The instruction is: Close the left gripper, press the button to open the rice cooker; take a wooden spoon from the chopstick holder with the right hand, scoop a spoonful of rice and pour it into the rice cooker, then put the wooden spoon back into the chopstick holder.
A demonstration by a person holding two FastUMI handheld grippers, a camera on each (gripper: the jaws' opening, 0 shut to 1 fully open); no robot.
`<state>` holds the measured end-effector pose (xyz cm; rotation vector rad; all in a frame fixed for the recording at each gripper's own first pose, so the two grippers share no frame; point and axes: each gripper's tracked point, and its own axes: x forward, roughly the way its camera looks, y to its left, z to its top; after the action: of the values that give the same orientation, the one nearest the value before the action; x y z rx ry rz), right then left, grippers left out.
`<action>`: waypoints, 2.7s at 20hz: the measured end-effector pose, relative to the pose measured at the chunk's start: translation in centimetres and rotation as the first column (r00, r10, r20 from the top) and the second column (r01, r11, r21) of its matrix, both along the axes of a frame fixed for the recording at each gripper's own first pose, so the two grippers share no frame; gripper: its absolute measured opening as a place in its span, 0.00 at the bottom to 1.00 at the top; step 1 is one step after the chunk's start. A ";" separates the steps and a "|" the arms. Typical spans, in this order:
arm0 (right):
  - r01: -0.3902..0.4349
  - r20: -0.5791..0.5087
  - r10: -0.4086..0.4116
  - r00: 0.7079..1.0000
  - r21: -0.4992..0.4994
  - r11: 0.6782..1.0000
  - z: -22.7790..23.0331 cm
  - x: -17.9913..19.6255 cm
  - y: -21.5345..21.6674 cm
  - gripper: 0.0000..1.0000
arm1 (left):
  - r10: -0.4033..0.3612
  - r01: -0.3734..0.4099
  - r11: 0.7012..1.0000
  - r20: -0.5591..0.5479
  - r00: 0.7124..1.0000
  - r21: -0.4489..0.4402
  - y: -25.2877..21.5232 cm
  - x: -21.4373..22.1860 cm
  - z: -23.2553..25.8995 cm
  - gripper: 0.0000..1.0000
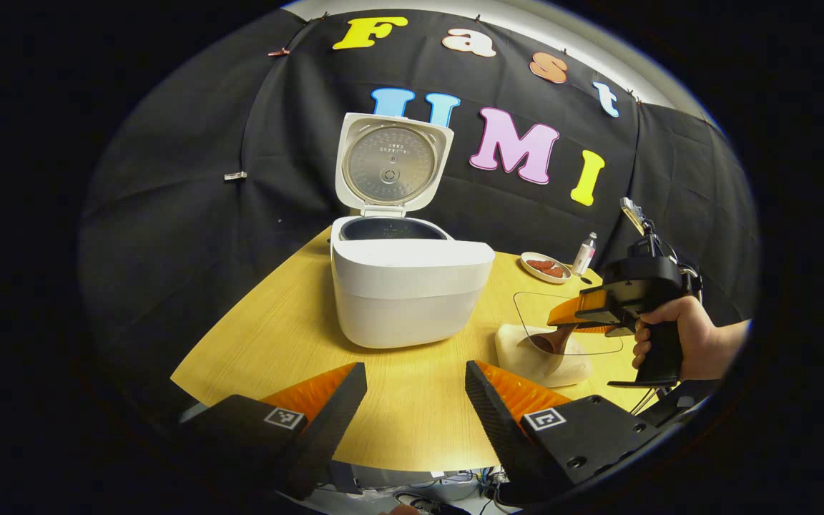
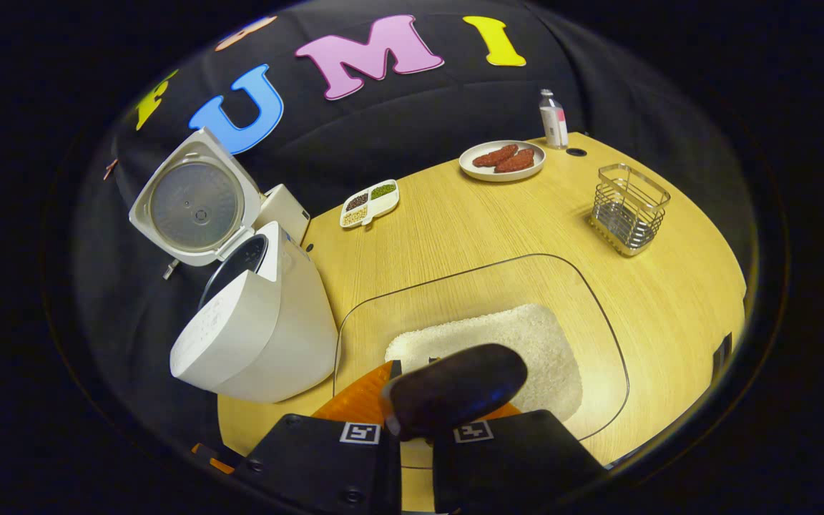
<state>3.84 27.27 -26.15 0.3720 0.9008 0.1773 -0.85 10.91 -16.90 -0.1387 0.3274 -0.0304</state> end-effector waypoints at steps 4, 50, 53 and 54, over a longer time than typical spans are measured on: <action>0.064 -0.080 -0.055 0.995 0.122 0.990 0.2 0.2 -0.7 0.17 | 0.000 0.000 1.000 0.002 1.000 -0.015 0.0 0.3 0.2 0.96; 0.153 -0.126 -0.099 0.987 0.557 0.817 15.9 13.1 17.4 0.16 | 0.164 -0.159 0.985 0.076 0.984 -0.068 6.1 -1.3 3.1 0.96; 0.095 -0.069 -0.070 0.995 0.510 0.855 15.0 13.9 20.6 0.16 | 0.201 -0.193 0.977 0.082 0.976 -0.094 7.5 -1.3 3.6 0.96; 0.071 -0.051 -0.053 0.997 0.494 0.867 14.8 14.0 21.5 0.16 | 0.208 -0.200 0.975 0.082 0.975 -0.093 7.8 -1.4 3.7 0.96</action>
<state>17.83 48.73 -11.33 0.8865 0.8701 0.3465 -2.21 18.72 -13.24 -0.2537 0.2188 0.1528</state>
